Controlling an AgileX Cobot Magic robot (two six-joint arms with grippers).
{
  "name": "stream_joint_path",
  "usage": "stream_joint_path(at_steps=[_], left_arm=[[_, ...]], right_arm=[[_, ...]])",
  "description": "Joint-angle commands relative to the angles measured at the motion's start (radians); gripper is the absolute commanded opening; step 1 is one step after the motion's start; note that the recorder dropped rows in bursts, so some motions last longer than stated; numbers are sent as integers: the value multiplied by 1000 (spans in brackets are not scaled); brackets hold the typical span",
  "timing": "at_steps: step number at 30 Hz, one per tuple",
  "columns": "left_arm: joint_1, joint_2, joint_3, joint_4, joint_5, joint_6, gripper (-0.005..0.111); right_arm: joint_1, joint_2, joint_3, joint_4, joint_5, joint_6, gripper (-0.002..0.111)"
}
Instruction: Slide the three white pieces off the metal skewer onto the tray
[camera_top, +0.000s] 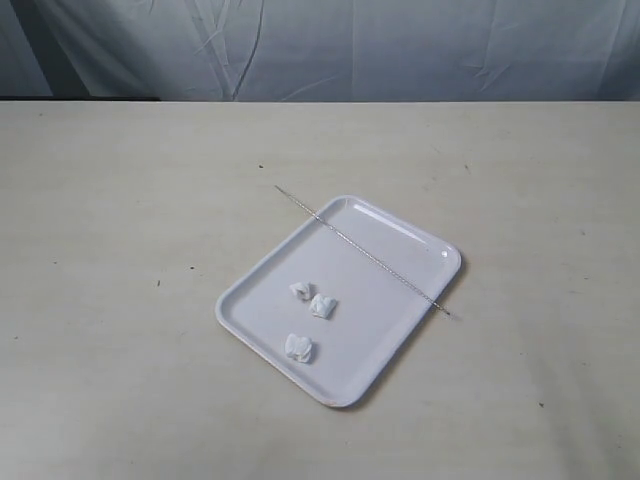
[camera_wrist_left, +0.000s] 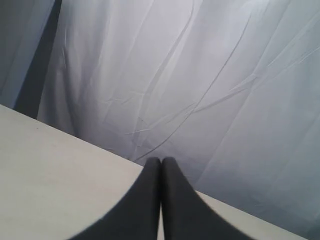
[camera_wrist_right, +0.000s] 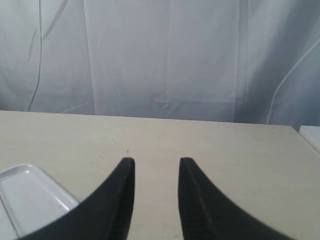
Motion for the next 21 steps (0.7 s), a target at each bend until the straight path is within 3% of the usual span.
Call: stream_joint_path(at_steps=[1,6,10,13,16,19,21], left_arm=[[5,-9,30,-14,90,2,0],[5,-13,58,-14,115,2,0],[5,-35,61,20,121,2,0],[5,-47,67,283,167,2,0],[5,-48,75,652,184,2,0],[5,-70,86,768,170,-5,0],[5,-74,94,815,169,-95,0]], right_arm=[[-12,-71,52,-1,6,5,30],[-14,-71,52,-34,167,8,30],[-14,-71,52,-34,167,32,30],[-14,-71,52,-34,167,39,30],[-14,-71,52,-34,167,81,30],[-14,-71,52,-34,167,109,30],[-14,-71,52,-44,171,111,30]])
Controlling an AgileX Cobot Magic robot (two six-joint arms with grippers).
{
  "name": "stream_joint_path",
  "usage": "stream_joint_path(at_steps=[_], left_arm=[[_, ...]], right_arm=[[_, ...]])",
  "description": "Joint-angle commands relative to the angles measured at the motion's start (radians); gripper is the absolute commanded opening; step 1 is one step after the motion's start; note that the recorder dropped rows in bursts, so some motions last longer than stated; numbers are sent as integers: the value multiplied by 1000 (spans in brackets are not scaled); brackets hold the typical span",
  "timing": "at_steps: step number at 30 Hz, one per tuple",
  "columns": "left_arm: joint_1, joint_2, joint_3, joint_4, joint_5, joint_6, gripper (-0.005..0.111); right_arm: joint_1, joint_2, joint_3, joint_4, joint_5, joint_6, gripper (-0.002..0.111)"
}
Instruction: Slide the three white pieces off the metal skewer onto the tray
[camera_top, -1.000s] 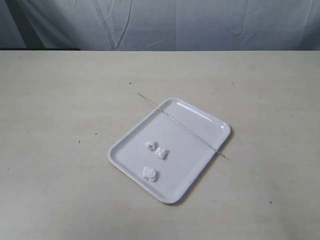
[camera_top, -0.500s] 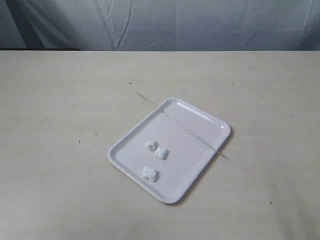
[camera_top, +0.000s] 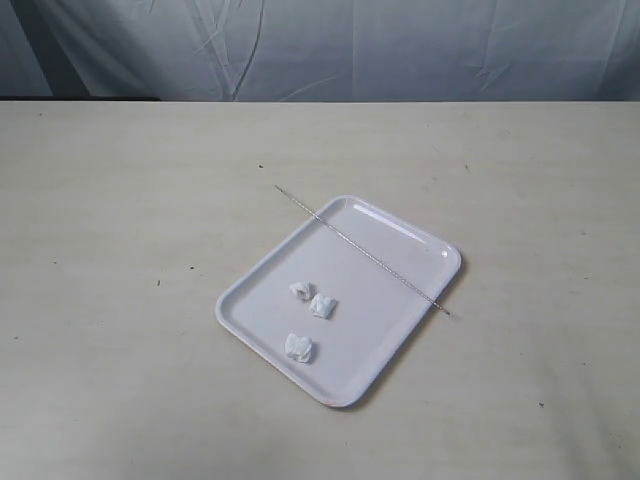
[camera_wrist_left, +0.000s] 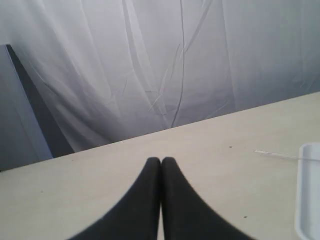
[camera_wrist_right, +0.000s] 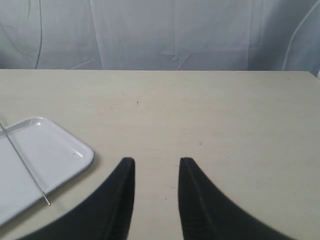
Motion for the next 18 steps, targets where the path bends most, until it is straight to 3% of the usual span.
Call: stream_joint_path(at_steps=[1,4,6,11,18], left_arm=[[0,-20,16,197,13,-182,0],[0,-20,16,508,87,-638,0],[0,-20,16,646,123,-821,0],[0,-20,16,815,113,-836,0],[0,-20,16,828,113,-921,0]], right_arm=[[-7,-6,1,-27,4,22,30],[-7,-6,1,-63,0,22,30],[-7,-6,1,-109,0,22,30],[-7,-6,1,-190,0,85,30],[-7,-6,1,-211,0,169,30]])
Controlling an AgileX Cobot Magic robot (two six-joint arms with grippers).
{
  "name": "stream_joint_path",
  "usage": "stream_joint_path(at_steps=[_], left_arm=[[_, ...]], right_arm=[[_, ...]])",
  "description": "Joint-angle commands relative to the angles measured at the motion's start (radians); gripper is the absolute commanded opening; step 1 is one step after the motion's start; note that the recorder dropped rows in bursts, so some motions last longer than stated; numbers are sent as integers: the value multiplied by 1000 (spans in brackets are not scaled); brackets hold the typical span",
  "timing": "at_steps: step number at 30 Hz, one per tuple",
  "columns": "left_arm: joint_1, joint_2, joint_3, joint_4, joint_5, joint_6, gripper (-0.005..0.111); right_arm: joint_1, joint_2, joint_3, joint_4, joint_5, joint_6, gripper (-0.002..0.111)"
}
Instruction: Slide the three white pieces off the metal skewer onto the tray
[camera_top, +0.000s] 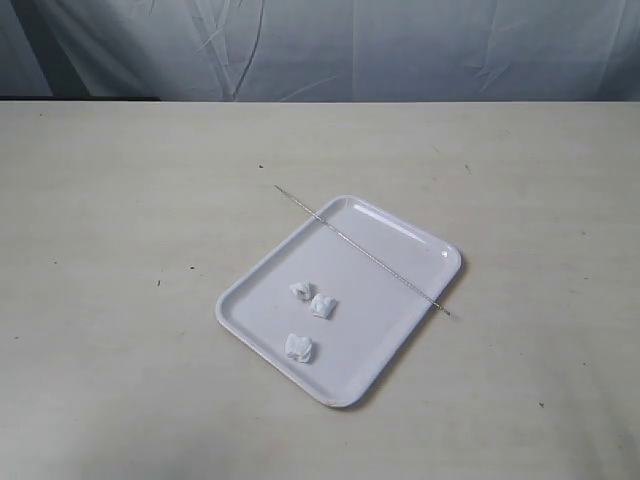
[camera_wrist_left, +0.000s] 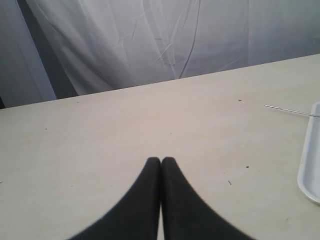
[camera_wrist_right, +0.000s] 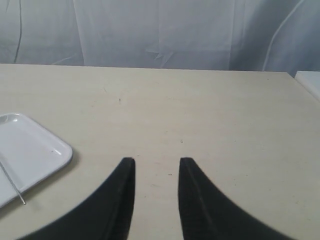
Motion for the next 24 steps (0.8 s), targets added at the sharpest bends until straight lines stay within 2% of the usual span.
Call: stream_joint_path(at_steps=[1,10,16,24], left_arm=[[0,-5,4,10,-3,-57,0],[0,-5,4,29,32,-57,0],[0,-5,4,40,44,-119,0],[0,-5,4,213,37,-299,0]], right_arm=[[-7,-6,1,-21,-2,29,30],[-7,-6,1,-85,4,31,30],[-7,-6,1,-85,4,31,30],[-7,-6,1,-77,3,31,30]])
